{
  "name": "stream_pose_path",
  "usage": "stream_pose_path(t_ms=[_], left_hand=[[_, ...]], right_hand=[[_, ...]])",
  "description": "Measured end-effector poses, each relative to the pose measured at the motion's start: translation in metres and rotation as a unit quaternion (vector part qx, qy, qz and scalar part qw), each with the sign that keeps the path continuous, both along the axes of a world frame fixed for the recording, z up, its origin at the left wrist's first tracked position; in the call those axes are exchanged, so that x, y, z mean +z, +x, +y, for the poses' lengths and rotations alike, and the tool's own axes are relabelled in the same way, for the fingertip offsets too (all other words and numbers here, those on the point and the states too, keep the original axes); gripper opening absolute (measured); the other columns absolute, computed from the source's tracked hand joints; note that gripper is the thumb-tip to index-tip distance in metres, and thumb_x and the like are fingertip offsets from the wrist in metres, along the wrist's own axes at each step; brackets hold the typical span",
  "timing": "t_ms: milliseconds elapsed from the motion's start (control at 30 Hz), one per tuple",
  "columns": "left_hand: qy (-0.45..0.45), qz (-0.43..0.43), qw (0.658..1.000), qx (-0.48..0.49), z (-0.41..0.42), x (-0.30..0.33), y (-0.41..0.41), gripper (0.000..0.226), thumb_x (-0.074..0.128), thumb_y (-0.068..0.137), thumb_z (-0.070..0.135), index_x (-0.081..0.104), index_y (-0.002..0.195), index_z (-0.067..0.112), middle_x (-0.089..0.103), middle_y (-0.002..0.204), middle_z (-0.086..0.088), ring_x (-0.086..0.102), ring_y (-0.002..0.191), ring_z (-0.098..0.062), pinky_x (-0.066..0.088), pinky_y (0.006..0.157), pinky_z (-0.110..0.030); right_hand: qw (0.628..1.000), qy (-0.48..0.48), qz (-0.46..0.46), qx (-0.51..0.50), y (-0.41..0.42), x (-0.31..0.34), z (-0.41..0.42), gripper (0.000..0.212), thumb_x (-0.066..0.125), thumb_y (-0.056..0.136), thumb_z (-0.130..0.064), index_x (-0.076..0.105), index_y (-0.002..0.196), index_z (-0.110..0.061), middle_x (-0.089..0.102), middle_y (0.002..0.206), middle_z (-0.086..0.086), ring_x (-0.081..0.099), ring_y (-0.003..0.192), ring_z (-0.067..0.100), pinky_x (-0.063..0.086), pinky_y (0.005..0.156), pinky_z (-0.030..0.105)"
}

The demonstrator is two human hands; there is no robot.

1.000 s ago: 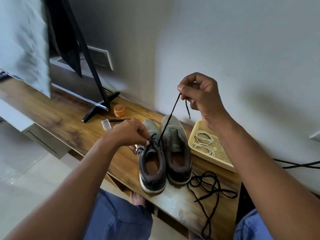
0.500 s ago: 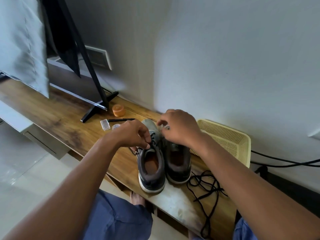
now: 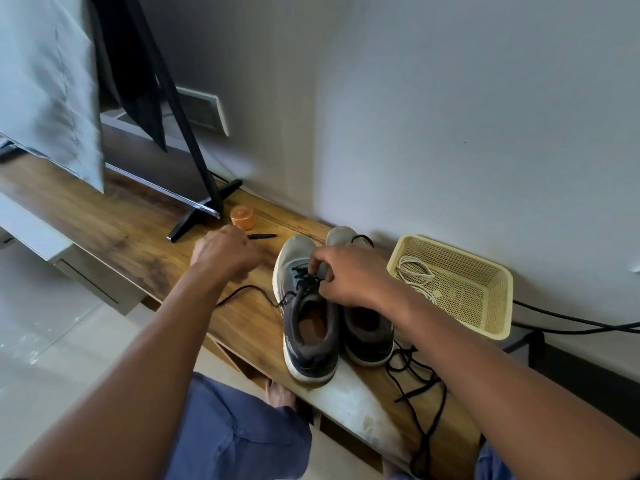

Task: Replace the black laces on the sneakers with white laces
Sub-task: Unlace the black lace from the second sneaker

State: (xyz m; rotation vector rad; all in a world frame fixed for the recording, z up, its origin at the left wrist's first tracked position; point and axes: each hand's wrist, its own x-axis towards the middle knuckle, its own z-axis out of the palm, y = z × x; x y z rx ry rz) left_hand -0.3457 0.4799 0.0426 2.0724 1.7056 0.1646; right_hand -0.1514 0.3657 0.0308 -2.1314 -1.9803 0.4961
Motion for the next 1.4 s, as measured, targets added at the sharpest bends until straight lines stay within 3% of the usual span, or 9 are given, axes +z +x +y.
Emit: stream_pose_path(t_ms=[133,267,333,467,700,867,1133,1233,1400], left_hand=[[-0.128,-0.111,0.968,-0.185,-0.006,0.001,0.001,0.008,0.086,0.085,0.033,0.079,0.081,0.030,0.078,0.084,0.007,0.075,0.076,-0.006,0.066,0.067,-0.033],[-0.075,-0.046,0.957,-0.277,-0.014,0.002,0.025,0.017,0.093,0.072,0.041,0.079,0.081,0.044,0.070,0.085,0.030,0.063,0.080,0.013,0.048,0.064,-0.012],[-0.052,-0.018,0.956,-0.287,-0.016,-0.001,0.032,0.019,0.095,0.069,0.036,0.080,0.081,0.040,0.070,0.083,0.025,0.062,0.082,0.010,0.042,0.059,-0.008],[-0.025,-0.002,0.957,-0.289,-0.020,-0.004,0.036,0.016,0.094,0.073,0.030,0.081,0.082,0.034,0.072,0.090,0.016,0.063,0.087,0.000,0.048,0.069,-0.020],[-0.049,-0.031,0.974,-0.220,-0.016,-0.007,0.033,0.019,0.083,0.080,0.015,0.077,0.070,0.029,0.072,0.085,0.011,0.070,0.070,-0.001,0.047,0.050,-0.009],[-0.094,-0.076,0.990,-0.072,-0.014,-0.008,0.026,0.011,0.074,0.083,0.006,0.077,0.074,0.013,0.078,0.072,-0.003,0.077,0.061,-0.016,0.067,0.071,-0.036],[-0.082,-0.023,0.960,-0.268,-0.007,-0.005,0.022,0.015,0.091,0.074,0.044,0.078,0.080,0.046,0.070,0.092,0.023,0.063,0.090,0.001,0.049,0.074,-0.029],[-0.054,-0.022,0.960,-0.276,-0.009,-0.010,0.029,0.015,0.093,0.074,0.036,0.079,0.076,0.042,0.071,0.088,0.021,0.064,0.088,0.002,0.046,0.068,-0.023],[-0.044,-0.022,0.978,-0.201,-0.007,-0.006,0.028,0.013,0.086,0.080,0.031,0.076,0.073,0.035,0.071,0.086,0.016,0.067,0.089,-0.009,0.056,0.077,-0.032]], right_hand=[[0.999,-0.022,0.030,-0.012,0.002,0.004,0.002,0.024,0.072,0.082,-0.037,0.064,0.104,-0.038,0.072,0.093,-0.011,0.068,0.097,0.015,0.046,0.086,0.034],[0.999,-0.029,0.024,-0.019,-0.001,0.008,0.006,0.031,0.071,0.082,-0.038,0.063,0.112,-0.039,0.071,0.099,-0.010,0.067,0.102,0.018,0.041,0.087,0.037],[0.999,-0.030,0.024,-0.023,-0.001,0.007,0.005,0.032,0.070,0.080,-0.039,0.063,0.112,-0.039,0.071,0.097,-0.010,0.067,0.102,0.019,0.043,0.090,0.039],[0.999,-0.031,0.013,-0.034,-0.001,0.004,0.006,0.032,0.067,0.076,-0.038,0.064,0.108,-0.040,0.069,0.095,-0.011,0.066,0.103,0.021,0.042,0.096,0.044],[0.998,-0.040,0.025,-0.044,-0.001,0.000,0.009,0.035,0.063,0.072,-0.034,0.064,0.105,-0.045,0.063,0.087,-0.015,0.061,0.098,0.019,0.038,0.097,0.049],[0.996,-0.048,0.048,-0.064,0.001,-0.002,0.006,0.034,0.064,0.074,-0.028,0.067,0.103,-0.044,0.068,0.096,-0.018,0.057,0.110,0.017,0.033,0.098,0.048],[0.998,-0.034,0.030,-0.054,-0.001,0.004,0.008,0.028,0.066,0.078,-0.042,0.068,0.106,-0.046,0.068,0.105,-0.015,0.054,0.119,0.022,0.033,0.102,0.049],[0.997,-0.041,0.033,-0.053,0.000,0.004,0.007,0.031,0.066,0.078,-0.044,0.068,0.108,-0.048,0.068,0.107,-0.013,0.055,0.119,0.022,0.035,0.103,0.050],[0.997,-0.022,0.026,-0.072,-0.006,0.000,0.004,0.025,0.066,0.077,-0.040,0.068,0.102,-0.044,0.064,0.097,-0.013,0.052,0.121,0.025,0.030,0.099,0.051]])
